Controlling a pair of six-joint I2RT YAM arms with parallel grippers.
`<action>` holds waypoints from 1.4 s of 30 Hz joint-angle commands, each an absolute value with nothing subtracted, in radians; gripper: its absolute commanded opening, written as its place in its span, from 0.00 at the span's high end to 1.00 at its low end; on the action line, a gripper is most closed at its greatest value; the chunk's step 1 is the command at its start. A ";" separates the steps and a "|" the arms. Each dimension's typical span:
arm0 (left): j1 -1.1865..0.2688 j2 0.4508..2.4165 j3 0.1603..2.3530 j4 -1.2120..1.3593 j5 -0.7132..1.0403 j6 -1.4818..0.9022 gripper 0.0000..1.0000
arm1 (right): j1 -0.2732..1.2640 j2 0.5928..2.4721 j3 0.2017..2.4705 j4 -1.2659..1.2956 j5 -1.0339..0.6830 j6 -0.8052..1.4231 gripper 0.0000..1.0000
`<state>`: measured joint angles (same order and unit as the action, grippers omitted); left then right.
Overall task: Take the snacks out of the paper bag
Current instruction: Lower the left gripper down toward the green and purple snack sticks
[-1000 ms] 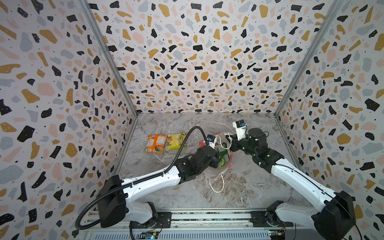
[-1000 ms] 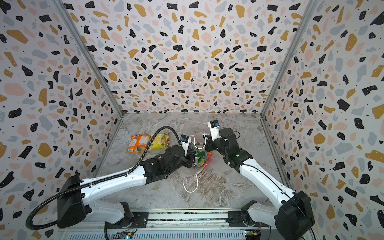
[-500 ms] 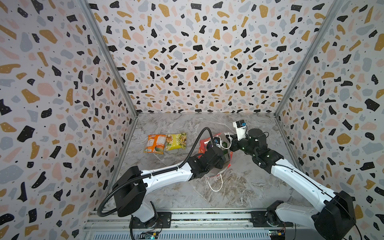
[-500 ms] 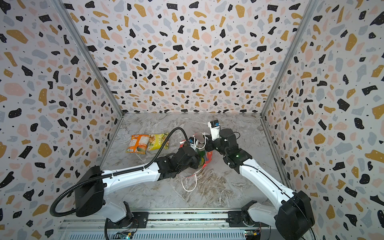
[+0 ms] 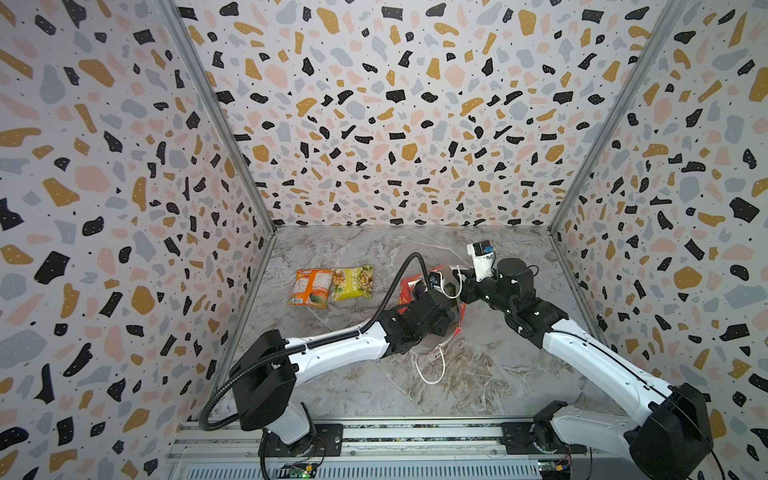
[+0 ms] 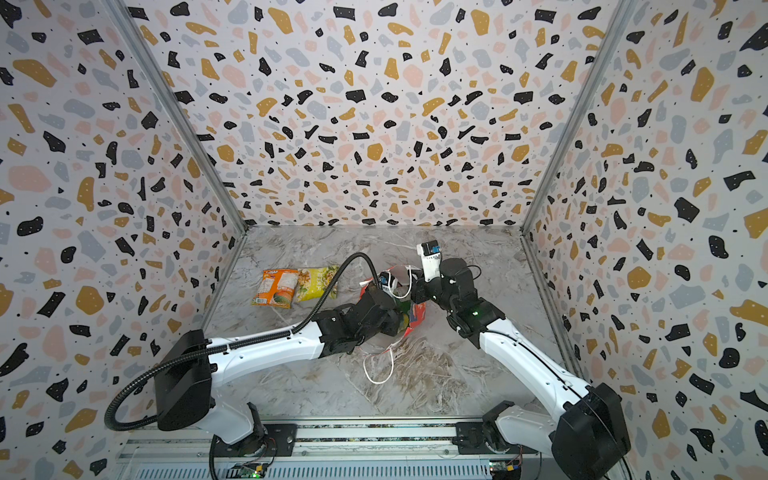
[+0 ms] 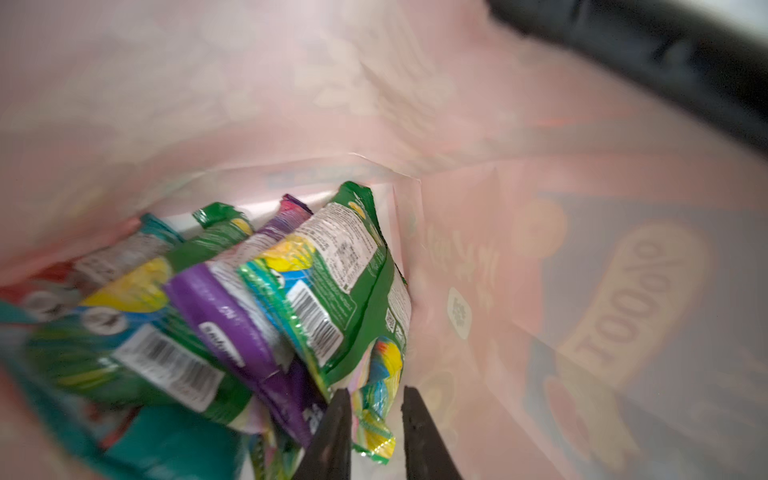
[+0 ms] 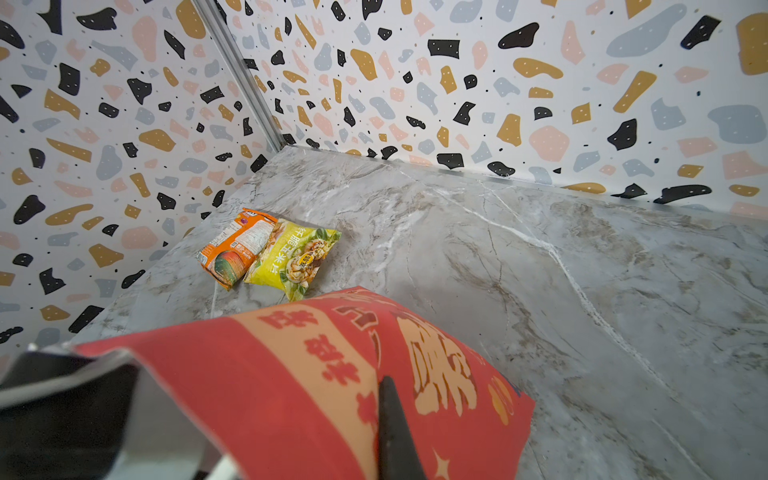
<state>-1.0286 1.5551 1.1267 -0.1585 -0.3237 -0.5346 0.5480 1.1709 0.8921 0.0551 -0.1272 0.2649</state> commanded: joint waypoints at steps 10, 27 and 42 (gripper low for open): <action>-1.066 1.599 1.204 -0.130 -0.284 -0.520 0.78 | 0.543 1.120 0.916 0.153 -0.124 0.283 1.00; -0.974 1.649 1.171 -0.118 -0.358 -0.507 0.74 | 0.542 1.112 0.914 0.155 -0.124 0.282 1.00; -0.945 1.713 1.162 -0.110 -0.337 -0.500 0.64 | 0.540 1.113 0.908 0.162 -0.127 0.283 1.00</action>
